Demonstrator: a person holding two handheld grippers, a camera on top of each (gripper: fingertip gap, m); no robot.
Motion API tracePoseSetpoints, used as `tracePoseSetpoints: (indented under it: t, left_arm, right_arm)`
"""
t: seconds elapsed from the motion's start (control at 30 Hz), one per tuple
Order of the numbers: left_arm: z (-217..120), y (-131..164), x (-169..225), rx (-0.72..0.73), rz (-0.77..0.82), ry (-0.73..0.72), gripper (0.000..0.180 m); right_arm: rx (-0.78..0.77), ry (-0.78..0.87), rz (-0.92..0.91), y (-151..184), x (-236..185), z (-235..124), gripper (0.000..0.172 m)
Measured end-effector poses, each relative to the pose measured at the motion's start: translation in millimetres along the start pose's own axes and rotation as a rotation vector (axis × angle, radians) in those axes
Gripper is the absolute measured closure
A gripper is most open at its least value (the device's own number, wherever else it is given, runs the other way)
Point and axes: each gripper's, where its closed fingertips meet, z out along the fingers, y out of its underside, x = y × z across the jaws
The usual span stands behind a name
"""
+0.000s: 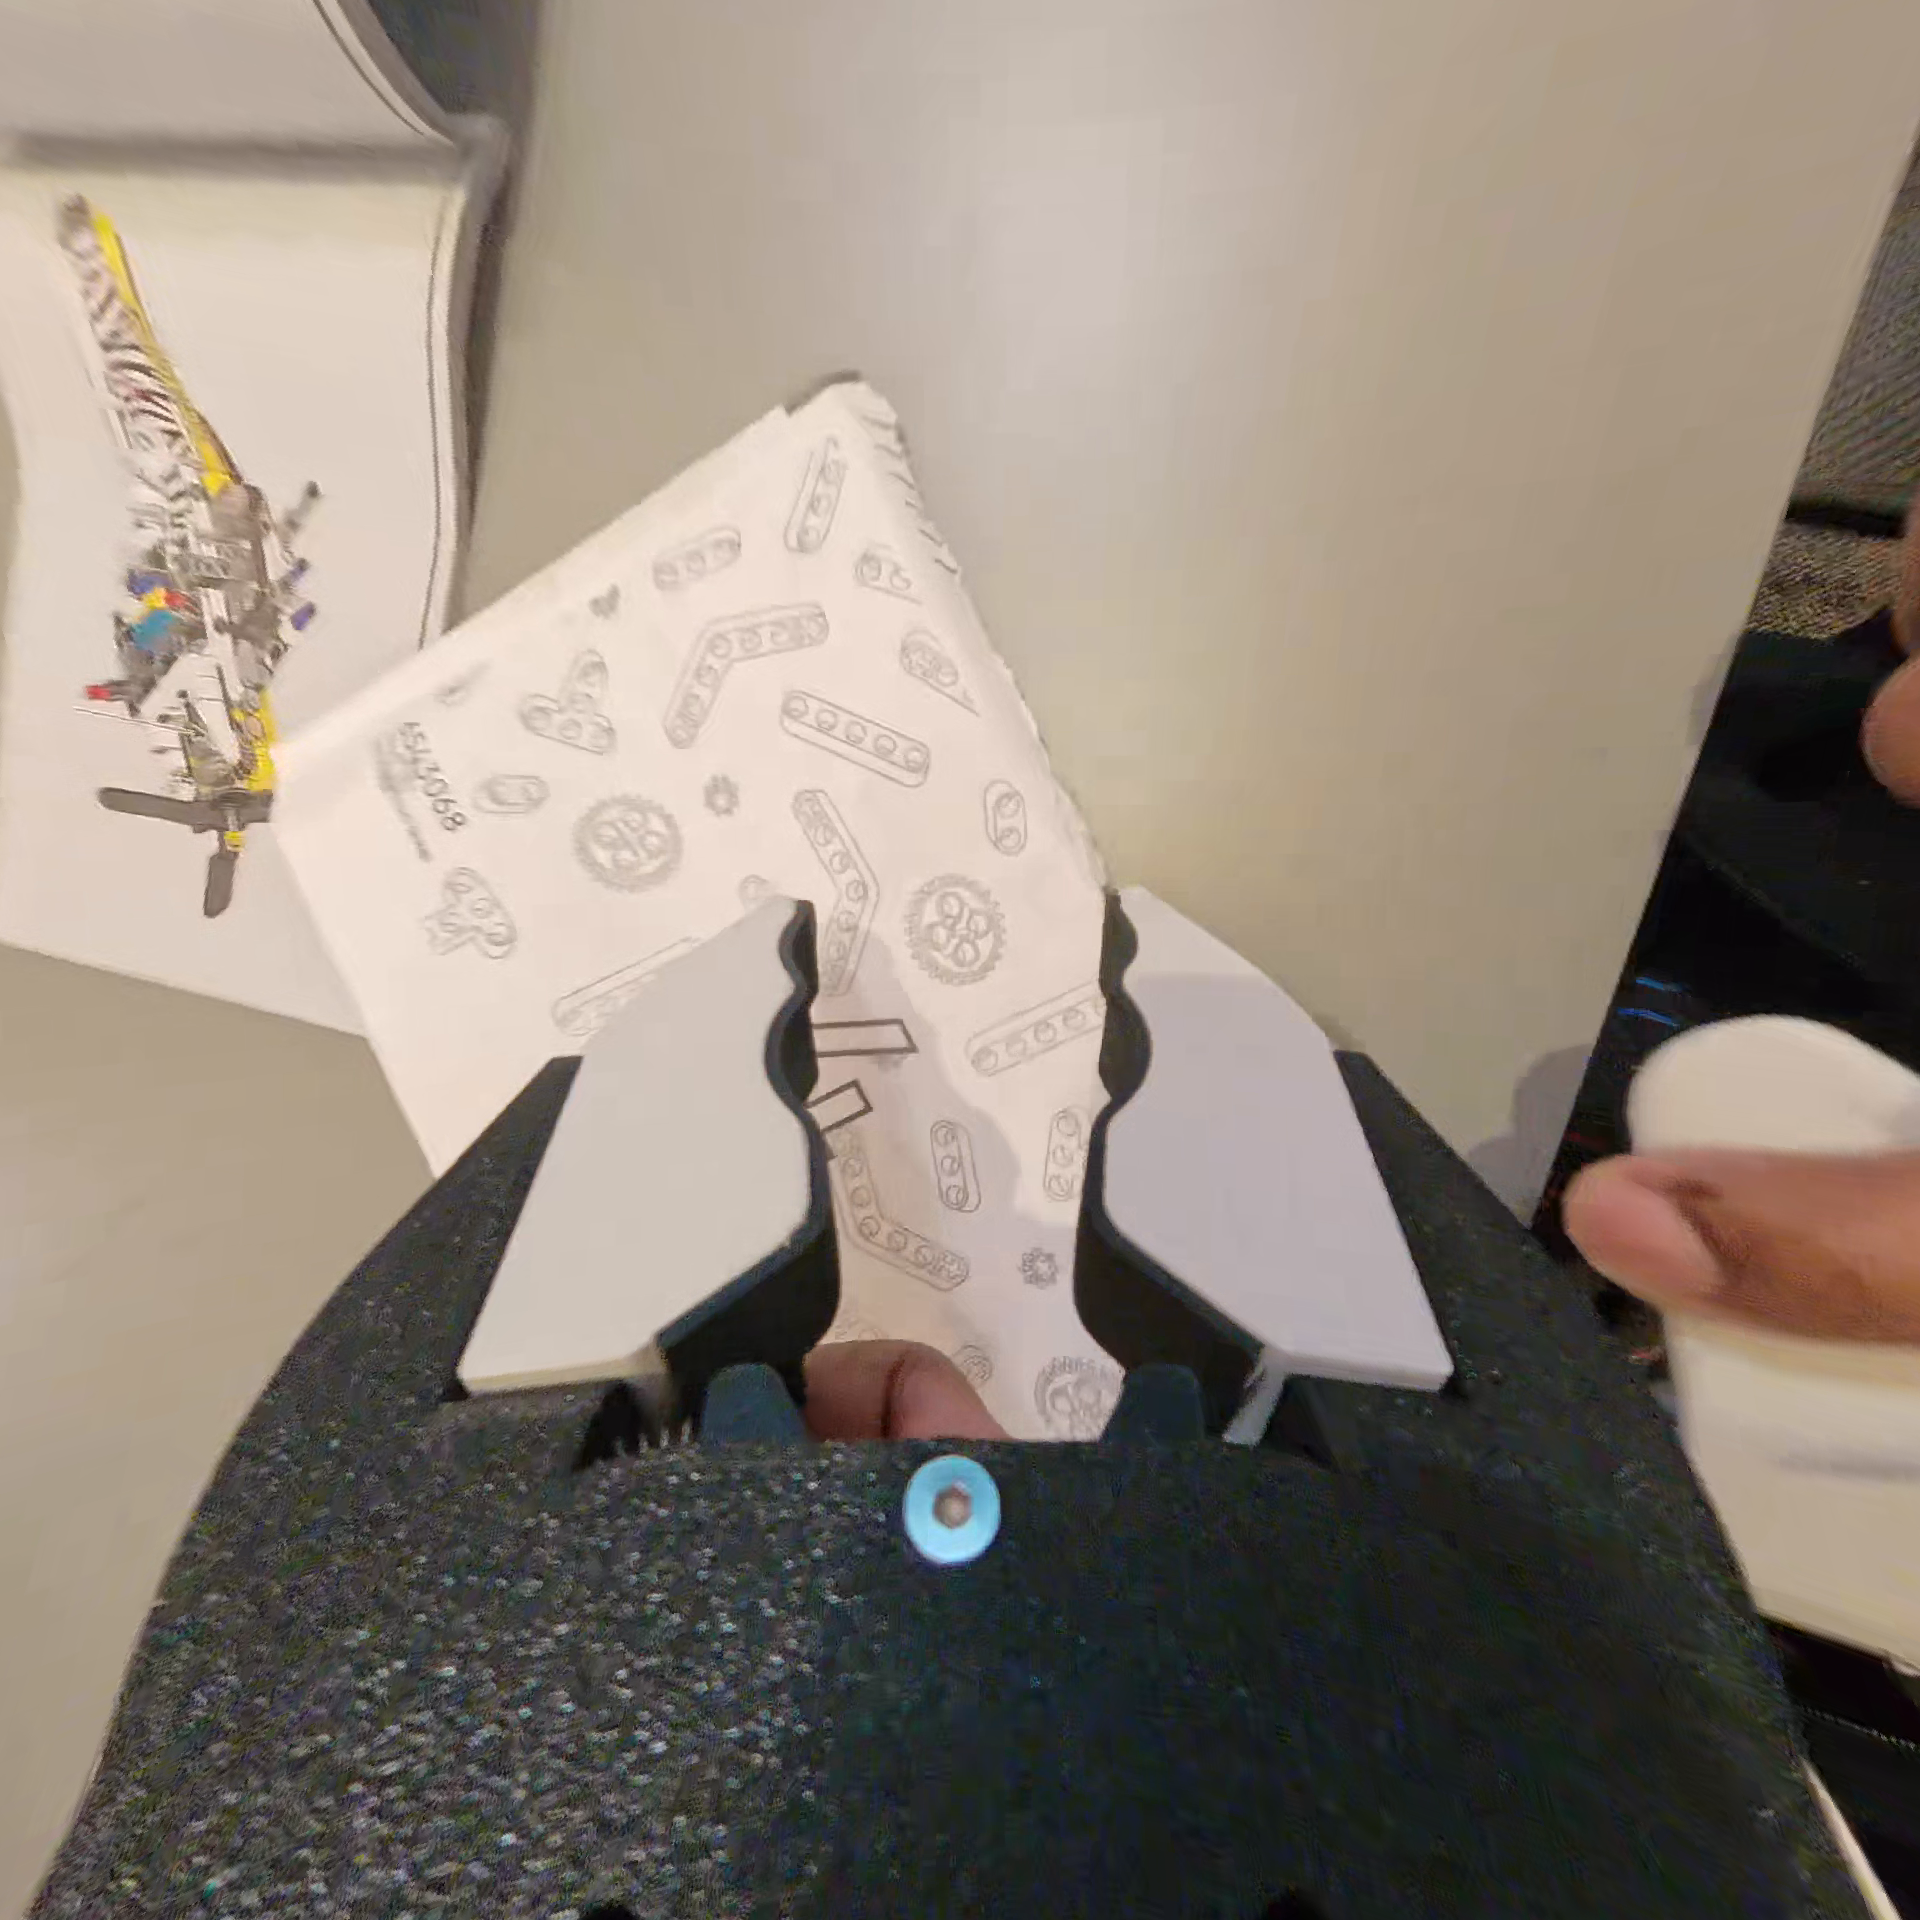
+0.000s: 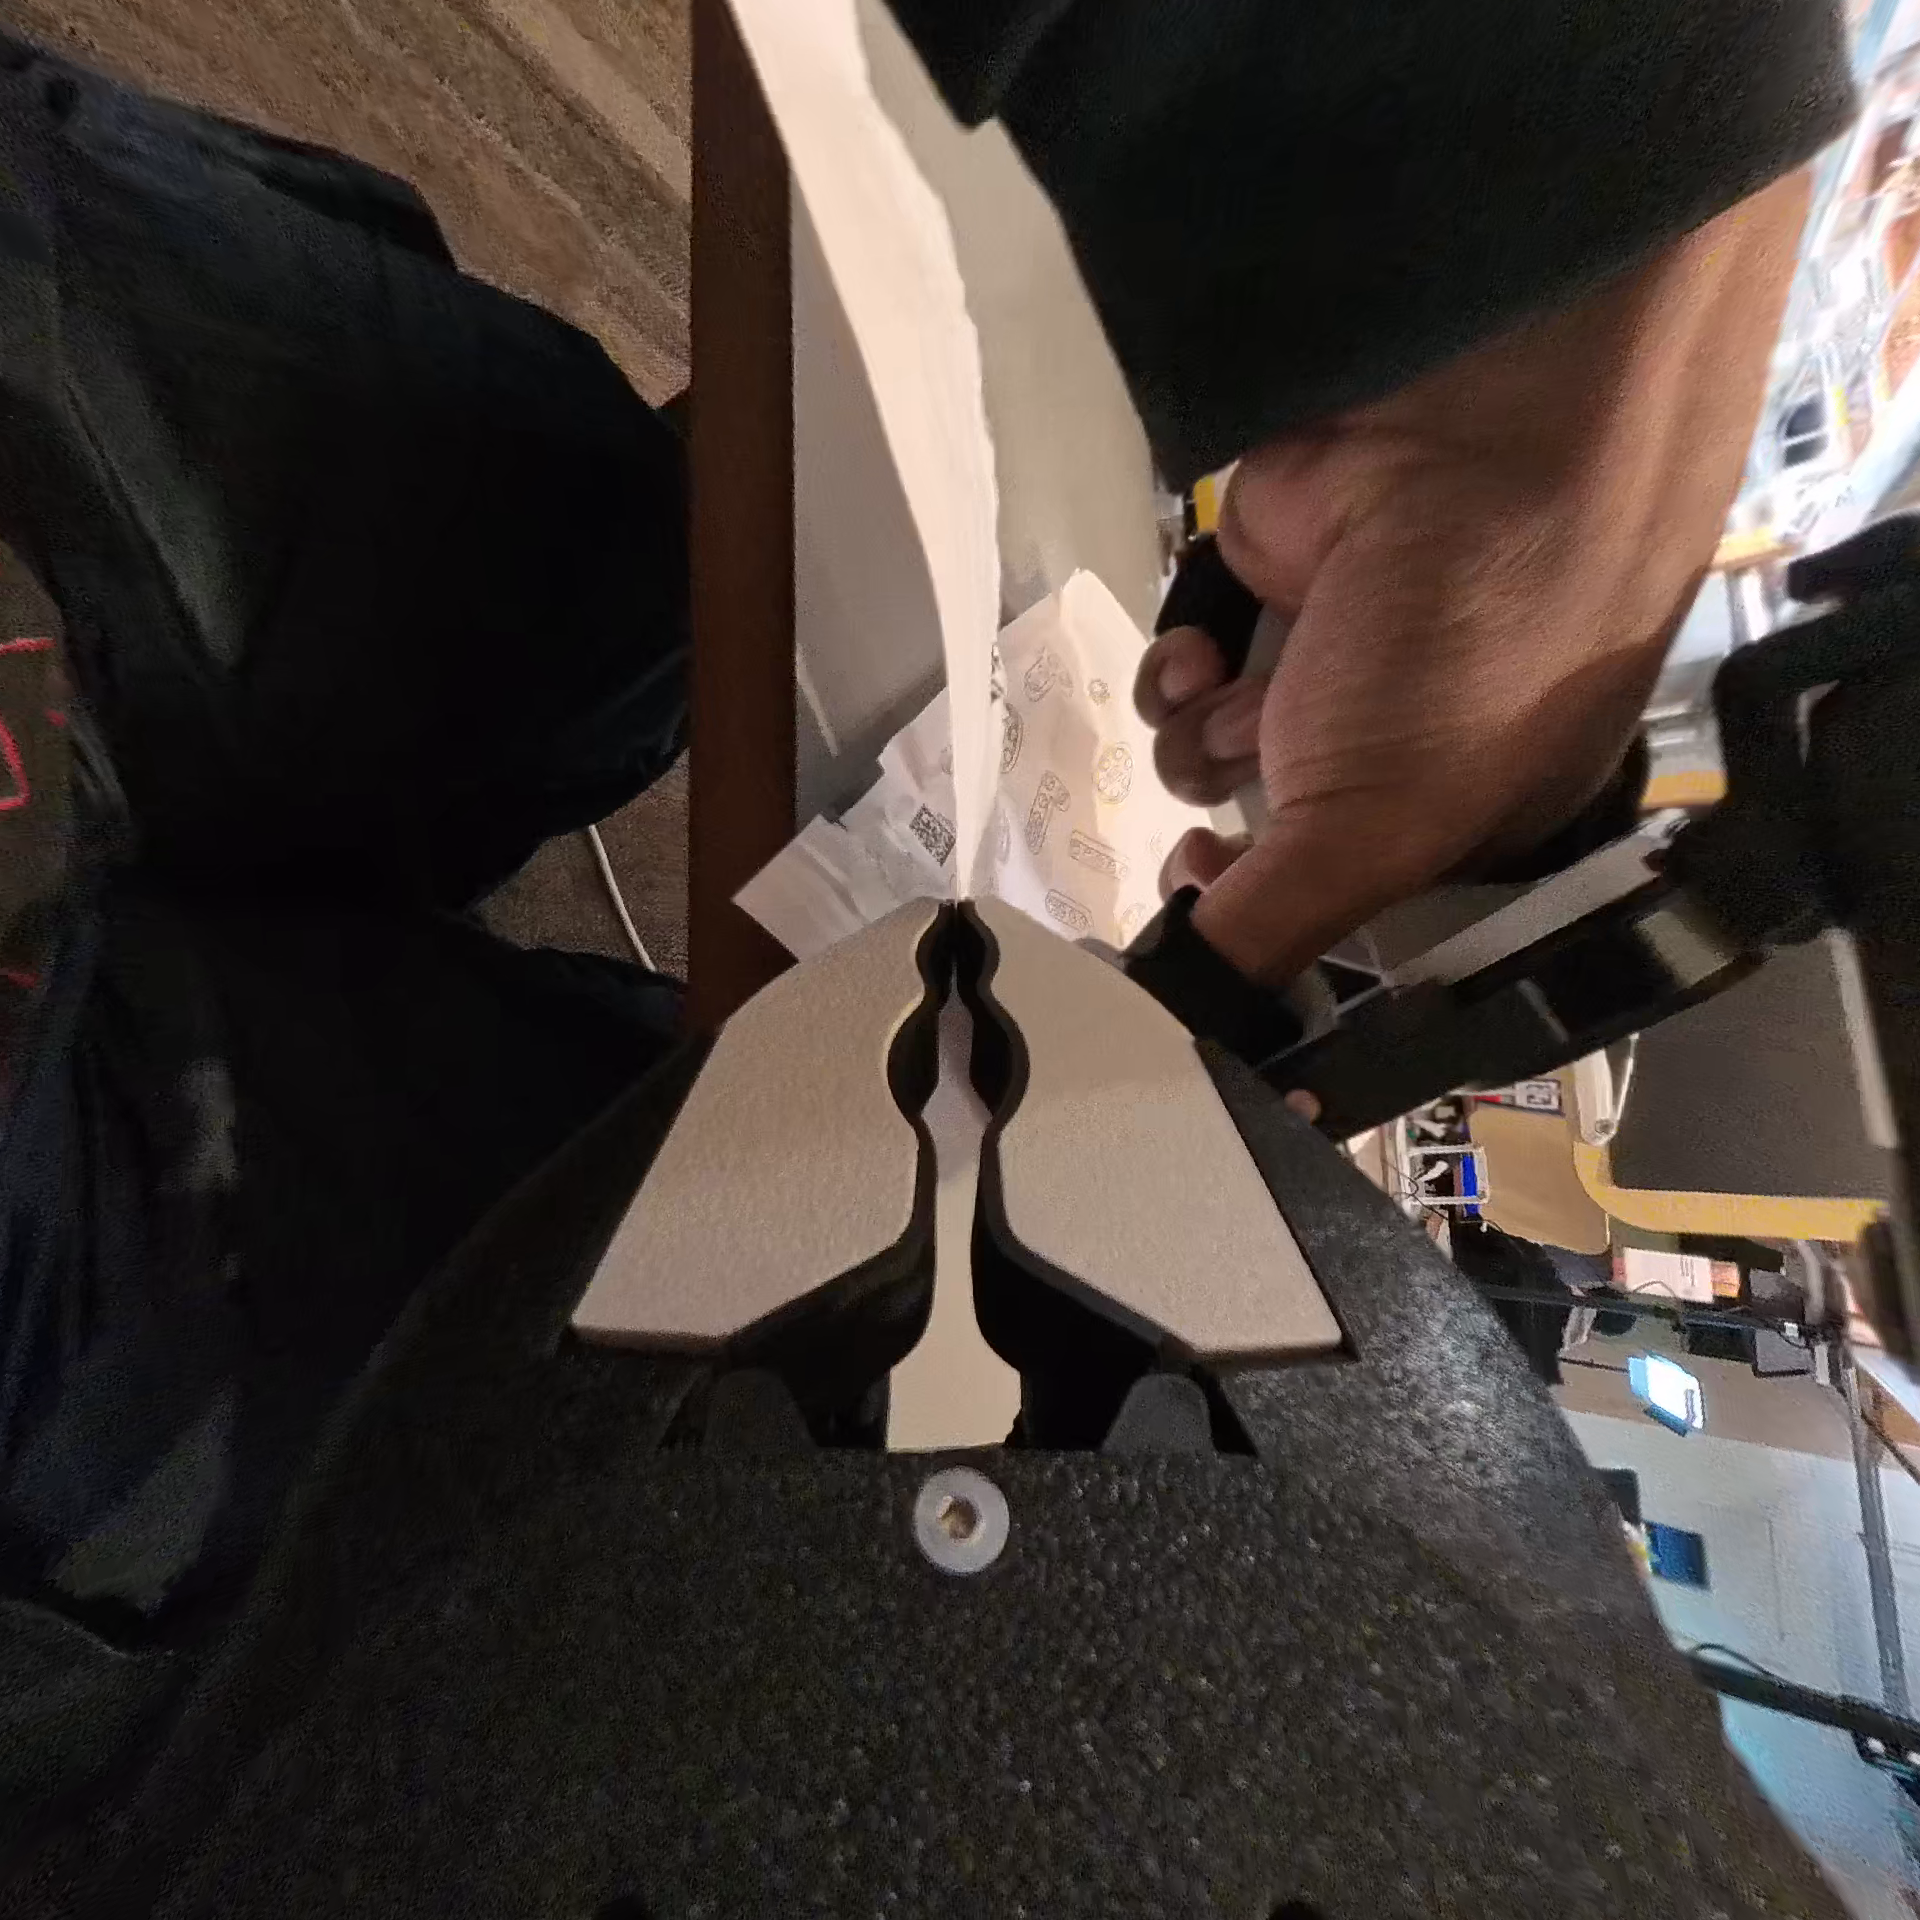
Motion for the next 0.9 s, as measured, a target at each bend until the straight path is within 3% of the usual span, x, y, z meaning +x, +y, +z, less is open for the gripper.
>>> tracePoseSetpoints:
  t: [0.07,0.3,0.4,0.67,0.8,0.9]
  left_arm:
    - [4,5,-1,-0.029,0.007,-0.026,0.13]
    - [4,16,-3,-0.059,0.008,-0.078,0.175]
    - [3,20,-9,-0.023,-0.067,-0.089,0.179]
    - [-28,15,-14,0.269,-0.237,-0.062,0.179]
    - [-54,12,-22,0.433,-0.308,-0.076,0.179]
    - [-78,10,-28,0.571,-0.323,-0.11,0.179]
  right_arm:
    - [0.001,0.014,0.015,-1,1,1,0.172]
    - [-0.001,0.034,0.043,5,0,6,0.172]
    - [-0.003,0.037,0.074,6,0,6,0.172]
    - [0.023,0.041,0.158,2,-2,5,0.171]
    - [0.013,0.049,0.215,5,1,3,0.159]
    - [0.069,0.015,0.368,6,5,-5,0.152]
